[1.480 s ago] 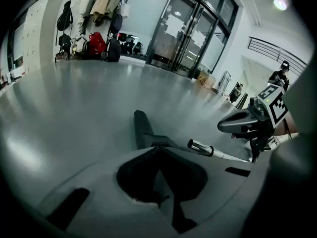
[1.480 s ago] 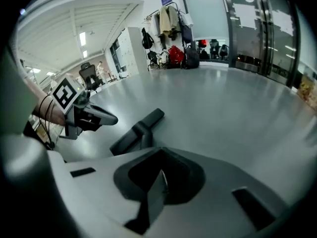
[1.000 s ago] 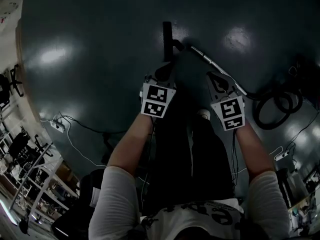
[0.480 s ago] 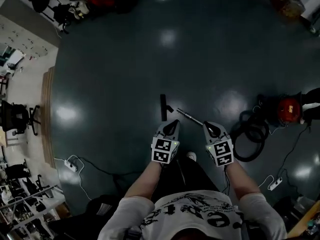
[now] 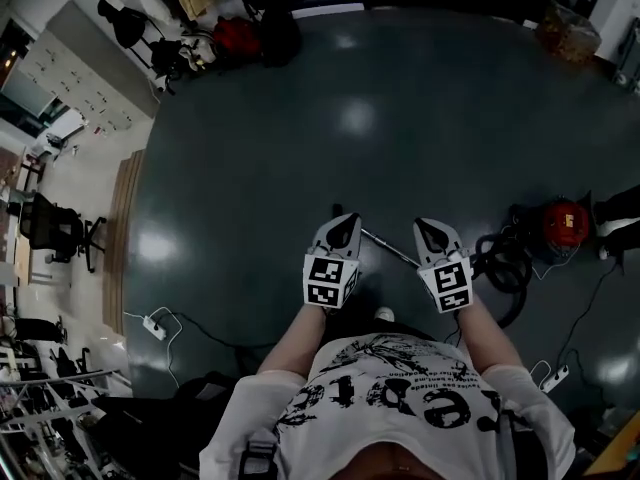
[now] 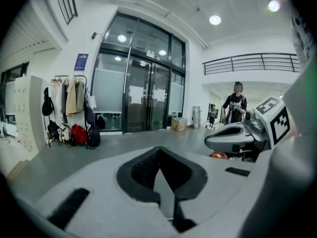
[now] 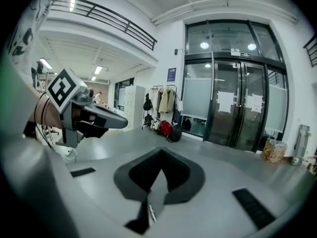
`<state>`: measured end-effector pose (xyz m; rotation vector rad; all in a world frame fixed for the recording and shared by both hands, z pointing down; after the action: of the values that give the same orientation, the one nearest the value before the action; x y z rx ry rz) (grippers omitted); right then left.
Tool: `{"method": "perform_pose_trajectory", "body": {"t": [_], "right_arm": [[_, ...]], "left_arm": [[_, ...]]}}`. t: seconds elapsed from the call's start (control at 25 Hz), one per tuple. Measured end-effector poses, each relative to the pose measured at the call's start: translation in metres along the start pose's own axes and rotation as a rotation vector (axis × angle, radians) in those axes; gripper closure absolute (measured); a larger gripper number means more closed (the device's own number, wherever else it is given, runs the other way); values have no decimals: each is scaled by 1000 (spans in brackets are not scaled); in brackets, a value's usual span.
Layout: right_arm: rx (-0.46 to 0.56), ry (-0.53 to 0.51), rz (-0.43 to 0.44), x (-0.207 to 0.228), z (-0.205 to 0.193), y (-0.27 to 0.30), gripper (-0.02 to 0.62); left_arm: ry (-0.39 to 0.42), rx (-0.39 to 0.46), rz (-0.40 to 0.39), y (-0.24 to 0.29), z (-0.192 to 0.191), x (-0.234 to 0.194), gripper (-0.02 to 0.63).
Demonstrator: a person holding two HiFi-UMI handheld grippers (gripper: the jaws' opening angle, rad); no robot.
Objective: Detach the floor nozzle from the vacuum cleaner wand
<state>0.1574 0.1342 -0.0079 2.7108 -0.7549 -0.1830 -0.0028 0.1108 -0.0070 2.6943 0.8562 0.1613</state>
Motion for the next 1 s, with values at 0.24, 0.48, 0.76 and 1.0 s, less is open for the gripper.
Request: {"method": "perform_pose_trajectory", "body": {"t": [0.24,0.48,0.76,1.0], "right_arm": [[76,59,33,-27,13,-29,594],[110,77,10,-49,16,-49,594],[75,122,-44,-96,13,-64,592],[88,124,-75,-144,8,-77,594]], "left_arm": [[1,107,60,-40,28,14,601],[-17,153,62,-79,29,19,601],[-73,142,66,-137,15,10,601],[-74,156,46,-182,-5,8,601]]}}
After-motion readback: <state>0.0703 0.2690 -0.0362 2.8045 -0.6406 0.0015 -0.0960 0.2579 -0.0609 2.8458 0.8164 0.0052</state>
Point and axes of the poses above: the fingertips, and each gripper's own axes: y forward along the fingers, x to its right, z out of its top, the point moved 4 cm from there along -y, backward along the fingers, and after that the axes turned 5 degrees about y, right-handed, at the moved point
